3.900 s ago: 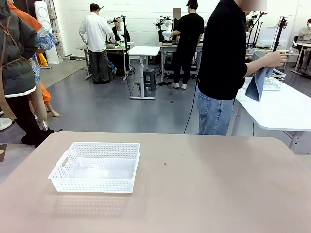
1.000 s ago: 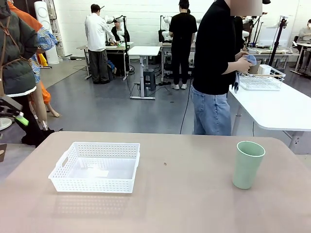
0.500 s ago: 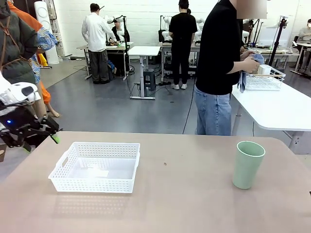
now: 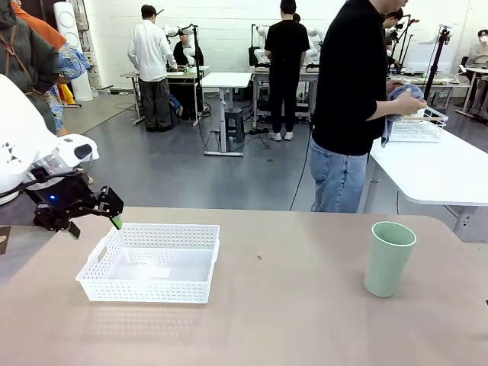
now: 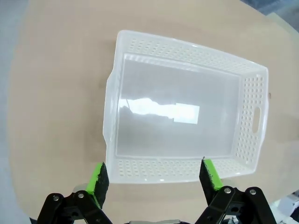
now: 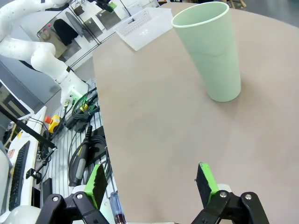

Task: Clean and organize the cups into the basket.
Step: Pick up the Organizing basket and move it to the center of the table, then pick up the Reusable plastic cup from the right side of the table and place it inside the Organizing basket.

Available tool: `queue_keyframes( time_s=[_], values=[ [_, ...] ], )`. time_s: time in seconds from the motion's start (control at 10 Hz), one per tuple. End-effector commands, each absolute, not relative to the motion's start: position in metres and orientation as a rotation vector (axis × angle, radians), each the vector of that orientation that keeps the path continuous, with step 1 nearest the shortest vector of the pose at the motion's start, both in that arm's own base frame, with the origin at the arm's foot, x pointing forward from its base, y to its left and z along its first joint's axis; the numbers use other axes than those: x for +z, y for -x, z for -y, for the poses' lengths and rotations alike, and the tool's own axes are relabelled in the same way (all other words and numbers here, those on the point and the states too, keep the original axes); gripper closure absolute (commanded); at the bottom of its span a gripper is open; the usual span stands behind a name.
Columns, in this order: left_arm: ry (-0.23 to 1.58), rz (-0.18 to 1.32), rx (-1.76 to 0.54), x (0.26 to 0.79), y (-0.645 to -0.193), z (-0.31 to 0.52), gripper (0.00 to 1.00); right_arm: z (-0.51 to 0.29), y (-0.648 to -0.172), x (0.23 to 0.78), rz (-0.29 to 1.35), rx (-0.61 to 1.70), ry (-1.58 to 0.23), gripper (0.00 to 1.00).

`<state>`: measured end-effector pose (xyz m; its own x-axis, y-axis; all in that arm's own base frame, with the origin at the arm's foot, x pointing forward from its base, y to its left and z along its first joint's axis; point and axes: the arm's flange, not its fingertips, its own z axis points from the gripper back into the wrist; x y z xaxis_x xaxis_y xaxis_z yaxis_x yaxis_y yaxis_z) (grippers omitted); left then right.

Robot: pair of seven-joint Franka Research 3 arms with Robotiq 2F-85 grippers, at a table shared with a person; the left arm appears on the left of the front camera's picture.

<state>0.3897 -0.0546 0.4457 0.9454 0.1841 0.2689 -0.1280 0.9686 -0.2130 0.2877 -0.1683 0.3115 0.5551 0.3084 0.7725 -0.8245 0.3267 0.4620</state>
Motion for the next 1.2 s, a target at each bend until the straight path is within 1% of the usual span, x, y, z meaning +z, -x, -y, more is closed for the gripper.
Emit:
queue_keyframes(
  time_s=[0.0,0.1,0.2,0.7,0.8,0.9,1.0,1.1],
  values=[
    [0.133,0.346,0.173,0.417,-0.371,0.046,0.0,0.167,-0.288,0.313,0.63,0.817,-0.965,0.0],
    [0.167,0.334,0.147,0.424,-0.362,0.028,0.0,0.167,-0.288,0.313,0.63,0.817,-0.965,0.0],
    [0.174,0.307,0.15,0.441,-0.395,0.053,0.0,0.167,-0.288,0.313,0.63,0.817,-0.965,0.0],
    [0.174,0.307,0.15,0.441,-0.395,0.053,0.0,0.168,-0.288,0.312,0.631,0.81,-0.969,0.0],
    [0.173,0.313,0.137,0.44,-0.397,0.051,0.0,0.169,-0.294,0.308,0.668,0.951,-0.976,0.0],
    [0.158,0.25,0.153,0.441,-0.391,0.046,0.0,0.166,-0.306,0.305,0.743,1.118,-0.931,0.0],
    [0.152,0.162,0.137,0.443,-0.386,0.048,0.0,0.159,-0.32,0.304,0.8,1.184,-0.929,0.0],
    [0.153,0.117,0.117,0.446,-0.38,0.053,0.0,0.152,-0.332,0.301,0.836,1.247,-0.91,0.0]
  ],
)
